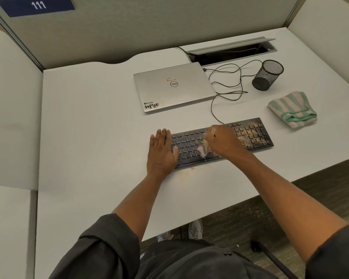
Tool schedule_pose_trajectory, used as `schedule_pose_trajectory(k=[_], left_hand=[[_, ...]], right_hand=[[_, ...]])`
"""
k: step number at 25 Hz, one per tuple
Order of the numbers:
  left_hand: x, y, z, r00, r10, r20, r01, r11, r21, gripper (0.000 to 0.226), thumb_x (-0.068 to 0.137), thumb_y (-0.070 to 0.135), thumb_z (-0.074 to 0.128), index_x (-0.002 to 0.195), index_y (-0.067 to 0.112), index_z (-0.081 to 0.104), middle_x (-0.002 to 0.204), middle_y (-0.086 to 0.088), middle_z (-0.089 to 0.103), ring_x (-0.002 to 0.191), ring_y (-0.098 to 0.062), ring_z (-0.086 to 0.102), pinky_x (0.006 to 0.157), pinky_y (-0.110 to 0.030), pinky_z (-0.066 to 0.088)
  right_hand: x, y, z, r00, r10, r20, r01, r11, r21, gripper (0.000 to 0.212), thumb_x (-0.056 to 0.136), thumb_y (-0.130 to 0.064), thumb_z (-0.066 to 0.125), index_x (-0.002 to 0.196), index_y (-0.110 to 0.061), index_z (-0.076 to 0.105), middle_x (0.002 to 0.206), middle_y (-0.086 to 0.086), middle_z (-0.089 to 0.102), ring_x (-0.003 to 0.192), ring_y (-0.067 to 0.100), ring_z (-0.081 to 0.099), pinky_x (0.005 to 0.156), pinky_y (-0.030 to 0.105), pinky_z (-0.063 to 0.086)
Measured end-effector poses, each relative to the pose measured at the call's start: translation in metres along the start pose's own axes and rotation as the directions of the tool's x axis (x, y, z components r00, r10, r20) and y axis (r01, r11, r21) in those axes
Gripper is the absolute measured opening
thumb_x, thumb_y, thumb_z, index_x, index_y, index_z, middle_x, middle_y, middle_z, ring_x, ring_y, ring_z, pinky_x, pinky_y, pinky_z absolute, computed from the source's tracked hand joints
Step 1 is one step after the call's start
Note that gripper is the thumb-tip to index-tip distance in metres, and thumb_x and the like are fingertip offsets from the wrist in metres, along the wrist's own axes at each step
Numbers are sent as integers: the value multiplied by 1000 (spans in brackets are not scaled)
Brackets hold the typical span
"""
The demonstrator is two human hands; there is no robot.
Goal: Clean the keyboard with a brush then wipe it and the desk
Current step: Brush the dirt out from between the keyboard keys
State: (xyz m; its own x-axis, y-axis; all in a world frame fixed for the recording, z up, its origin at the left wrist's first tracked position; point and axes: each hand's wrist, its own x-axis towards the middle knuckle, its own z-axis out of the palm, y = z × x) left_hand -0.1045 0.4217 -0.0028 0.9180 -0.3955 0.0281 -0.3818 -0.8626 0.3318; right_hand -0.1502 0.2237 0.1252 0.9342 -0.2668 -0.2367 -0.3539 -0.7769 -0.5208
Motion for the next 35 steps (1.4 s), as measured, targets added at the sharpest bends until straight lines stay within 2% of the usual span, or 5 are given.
schedule_pose_trajectory(k=[15, 20, 24, 29, 35], left_hand=[[0, 0, -1, 1000, -3, 2, 3, 1000, 0, 79, 93, 45, 13, 159, 3, 24, 166, -15, 25, 155, -29, 14, 127, -41, -3], [0, 0, -1, 1000, 1, 6, -1, 1000, 7, 80, 93, 46, 11, 159, 3, 23, 166, -14, 24, 155, -28, 13, 127, -40, -5], [-1, 0, -1, 1000, 6, -3, -6, 1000, 1, 79, 93, 45, 13, 158, 2, 25, 165, -16, 27, 155, -30, 16, 127, -42, -2], [-1, 0, -1, 1000, 5, -6, -5, 1000, -7, 79, 93, 45, 13, 158, 2, 25, 165, -16, 27, 155, -30, 16, 128, -42, -2], [0, 0, -3, 1000, -1, 15, 1, 1000, 2, 81, 92, 46, 9, 160, 4, 21, 166, -14, 22, 156, -28, 12, 127, -40, -5]], right_hand=[[-11, 2, -4, 988, 74, 132, -106, 961, 256, 17, 98, -12, 50, 88, -11, 64, 65, 10, 71, 46, 17, 61, 41, 24, 45], [-9, 12, -13, 996, 68, -55, -72, 996, -60, 22, 95, -13, 49, 83, -11, 67, 71, 3, 67, 67, 24, 64, 58, 27, 46], [-16, 10, -4, 987, 143, 75, -160, 936, 314, 18, 97, -13, 51, 87, -10, 66, 65, 9, 71, 48, 18, 61, 44, 25, 47], [-9, 9, -6, 980, 140, -143, -130, 989, 77, 20, 97, -16, 49, 87, -12, 66, 71, 5, 68, 65, 21, 64, 58, 30, 49], [-4, 6, 2, 988, 148, -32, -138, 967, 215, 17, 97, -17, 52, 88, -10, 65, 72, 9, 71, 56, 18, 62, 50, 28, 46]])
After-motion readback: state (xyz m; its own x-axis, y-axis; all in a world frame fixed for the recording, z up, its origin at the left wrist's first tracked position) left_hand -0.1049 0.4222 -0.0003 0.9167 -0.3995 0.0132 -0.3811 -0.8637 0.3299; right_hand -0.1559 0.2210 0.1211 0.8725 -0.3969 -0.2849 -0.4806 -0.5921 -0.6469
